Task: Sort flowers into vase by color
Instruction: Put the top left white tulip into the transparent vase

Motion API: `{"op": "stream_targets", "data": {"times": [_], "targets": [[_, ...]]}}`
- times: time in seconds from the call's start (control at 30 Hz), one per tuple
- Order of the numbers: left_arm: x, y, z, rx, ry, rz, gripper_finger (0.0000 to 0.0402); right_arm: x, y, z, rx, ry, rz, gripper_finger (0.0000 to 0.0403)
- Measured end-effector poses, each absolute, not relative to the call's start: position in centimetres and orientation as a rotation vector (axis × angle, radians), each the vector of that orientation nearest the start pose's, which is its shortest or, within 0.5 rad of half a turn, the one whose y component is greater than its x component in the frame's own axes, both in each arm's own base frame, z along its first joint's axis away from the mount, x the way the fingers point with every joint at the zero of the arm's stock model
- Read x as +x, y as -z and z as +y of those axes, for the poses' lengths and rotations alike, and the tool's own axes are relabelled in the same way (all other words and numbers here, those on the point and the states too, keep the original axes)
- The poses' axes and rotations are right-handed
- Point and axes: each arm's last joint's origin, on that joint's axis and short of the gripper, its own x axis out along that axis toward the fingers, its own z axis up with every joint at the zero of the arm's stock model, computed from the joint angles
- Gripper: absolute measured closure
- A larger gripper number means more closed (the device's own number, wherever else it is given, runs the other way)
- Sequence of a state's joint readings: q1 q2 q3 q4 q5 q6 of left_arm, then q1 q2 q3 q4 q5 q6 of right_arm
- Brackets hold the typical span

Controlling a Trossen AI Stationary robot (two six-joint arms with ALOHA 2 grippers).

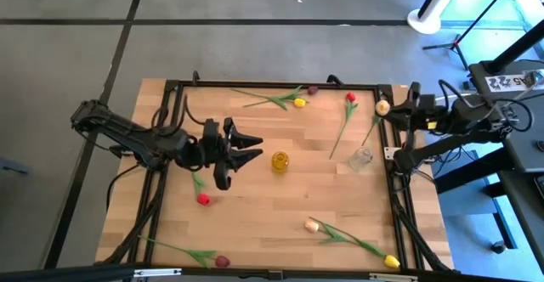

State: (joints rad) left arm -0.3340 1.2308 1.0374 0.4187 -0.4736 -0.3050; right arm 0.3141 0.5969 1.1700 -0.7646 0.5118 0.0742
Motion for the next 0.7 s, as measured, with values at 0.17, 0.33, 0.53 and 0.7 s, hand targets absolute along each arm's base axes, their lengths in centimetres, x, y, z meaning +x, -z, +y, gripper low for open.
{"op": "stream_targets", "data": {"times": [0.17, 0.33, 0.53, 0.7], "targets": [[26.7, -38.4, -7.1, -0.394, -0.108, -0.223, 0.0249, 6.3, -39.5, 0.5, 0.014, 0.222, 0.168, 0.0401], [27.0, -38.2, -6.5, -0.407, -0.118, -0.215, 0.0249, 3.6, -39.6, -0.5, 0.054, 0.249, 0.095, 0.0401], [27.3, -38.2, -5.4, -0.404, -0.153, -0.224, 0.0249, 2.1, -39.4, -0.8, 0.105, 0.224, 0.066, 0.0401], [27.5, -38.2, -4.6, -0.395, -0.124, -0.223, 0.0249, 2.4, -38.4, -0.7, 0.096, 0.198, 0.173, 0.0402]]}}
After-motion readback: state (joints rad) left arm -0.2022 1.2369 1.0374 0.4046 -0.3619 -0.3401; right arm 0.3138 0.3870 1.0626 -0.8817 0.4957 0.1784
